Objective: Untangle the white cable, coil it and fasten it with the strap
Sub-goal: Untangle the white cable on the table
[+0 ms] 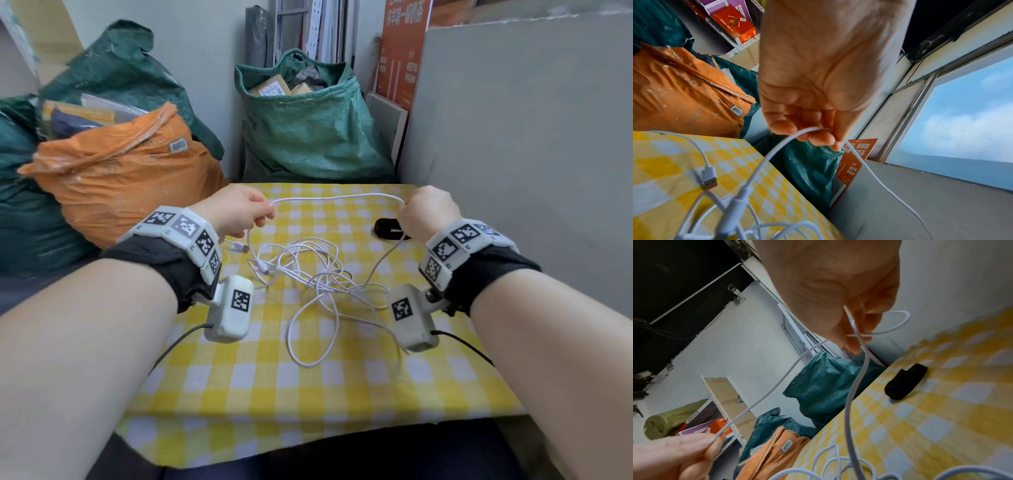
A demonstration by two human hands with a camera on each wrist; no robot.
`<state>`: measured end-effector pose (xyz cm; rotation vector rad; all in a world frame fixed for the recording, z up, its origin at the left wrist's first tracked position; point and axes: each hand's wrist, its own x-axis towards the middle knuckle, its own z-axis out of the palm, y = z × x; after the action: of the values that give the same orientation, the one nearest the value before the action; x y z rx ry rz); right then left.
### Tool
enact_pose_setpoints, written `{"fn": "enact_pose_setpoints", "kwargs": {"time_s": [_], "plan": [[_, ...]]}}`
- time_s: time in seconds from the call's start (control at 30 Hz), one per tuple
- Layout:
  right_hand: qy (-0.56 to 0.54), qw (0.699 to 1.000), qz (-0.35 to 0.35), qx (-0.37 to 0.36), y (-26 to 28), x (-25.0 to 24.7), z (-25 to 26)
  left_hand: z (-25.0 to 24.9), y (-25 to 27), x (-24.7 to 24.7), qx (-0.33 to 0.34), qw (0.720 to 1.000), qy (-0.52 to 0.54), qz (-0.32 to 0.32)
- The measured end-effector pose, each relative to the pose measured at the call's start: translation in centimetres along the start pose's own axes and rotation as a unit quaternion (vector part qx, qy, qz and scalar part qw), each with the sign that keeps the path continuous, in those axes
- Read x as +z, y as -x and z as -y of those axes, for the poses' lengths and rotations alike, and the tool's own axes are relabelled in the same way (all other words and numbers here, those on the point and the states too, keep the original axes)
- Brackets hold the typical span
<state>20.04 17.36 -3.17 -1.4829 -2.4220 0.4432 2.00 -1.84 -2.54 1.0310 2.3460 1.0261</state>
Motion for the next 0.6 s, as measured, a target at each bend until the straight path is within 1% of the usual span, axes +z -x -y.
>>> {"fn": "enact_pose_setpoints", "kwargs": {"time_s": [0.07, 0.13, 0.2, 0.27, 0.33, 0.4, 0.47, 0.5, 0.53, 0.6], "plan": [[0.035, 0.999, 0.021, -0.016, 0.5, 0.2, 0.6, -0.2, 0.1, 0.1, 0.008, 0.999, 0.037, 0.004], [0.055, 0.995, 0.03, -0.078, 1.0, 0.5, 1.5, -1.0, 0.4, 0.4, 0.022, 0.997, 0.072, 0.036], [0.005, 0.986, 0.043, -0.161, 1.9, 0.8, 2.6, -1.9, 0.7, 1.0, 0.037, 0.992, 0.09, 0.077], [-0.044, 0.967, 0.062, -0.242, 2.9, 1.2, 3.8, -2.9, 1.0, 1.6, 0.053, 0.987, 0.103, 0.114], [-0.08, 0.952, 0.084, -0.282, 3.7, 1.7, 4.9, -3.5, 1.1, 2.1, 0.068, 0.98, 0.129, 0.134], [-0.139, 0.949, 0.102, -0.263, 3.7, 2.0, 5.2, -3.8, 1.0, 2.4, 0.066, 0.975, 0.167, 0.135], [-0.169, 0.956, 0.104, -0.218, 3.3, 1.9, 4.8, -3.5, 0.7, 2.8, 0.045, 0.977, 0.173, 0.114], [-0.172, 0.96, 0.106, -0.193, 3.0, 1.8, 4.3, -3.1, 0.4, 3.0, 0.033, 0.984, 0.144, 0.097], [-0.167, 0.965, 0.107, -0.172, 2.6, 1.9, 3.7, -2.6, 0.0, 3.3, 0.022, 0.992, 0.094, 0.083], [-0.134, 0.976, 0.101, -0.139, 1.8, 2.1, 2.5, -1.4, -0.6, 4.0, 0.017, 0.996, -0.033, 0.079]]}}
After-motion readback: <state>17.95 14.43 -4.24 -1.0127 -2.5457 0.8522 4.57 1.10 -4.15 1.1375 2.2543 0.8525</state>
